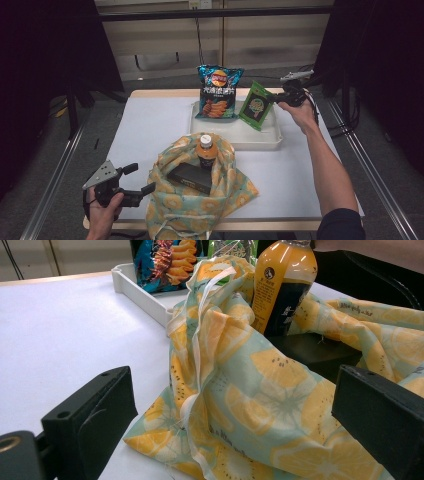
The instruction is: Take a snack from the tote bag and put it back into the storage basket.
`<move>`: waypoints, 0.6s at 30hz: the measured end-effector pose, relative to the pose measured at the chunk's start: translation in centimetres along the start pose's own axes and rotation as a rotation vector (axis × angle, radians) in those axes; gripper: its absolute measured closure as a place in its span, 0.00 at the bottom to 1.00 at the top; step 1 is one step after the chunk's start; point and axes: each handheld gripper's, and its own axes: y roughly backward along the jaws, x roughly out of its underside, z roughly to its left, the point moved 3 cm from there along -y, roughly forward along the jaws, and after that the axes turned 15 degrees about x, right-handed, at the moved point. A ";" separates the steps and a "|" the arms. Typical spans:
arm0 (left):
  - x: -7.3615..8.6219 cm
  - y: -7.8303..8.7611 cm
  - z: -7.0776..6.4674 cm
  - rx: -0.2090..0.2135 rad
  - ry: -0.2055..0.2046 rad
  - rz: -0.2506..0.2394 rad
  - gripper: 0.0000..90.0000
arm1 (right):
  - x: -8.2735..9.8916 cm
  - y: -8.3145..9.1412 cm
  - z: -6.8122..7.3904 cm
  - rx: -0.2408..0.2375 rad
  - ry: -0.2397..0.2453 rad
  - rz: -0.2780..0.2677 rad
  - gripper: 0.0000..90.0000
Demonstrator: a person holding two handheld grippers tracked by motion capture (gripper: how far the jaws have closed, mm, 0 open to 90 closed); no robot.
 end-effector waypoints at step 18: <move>0.2 -0.1 0.2 -0.002 0.011 0.011 0.04 | 0.5 -2.0 -1.2 0.046 -0.029 0.030 0.83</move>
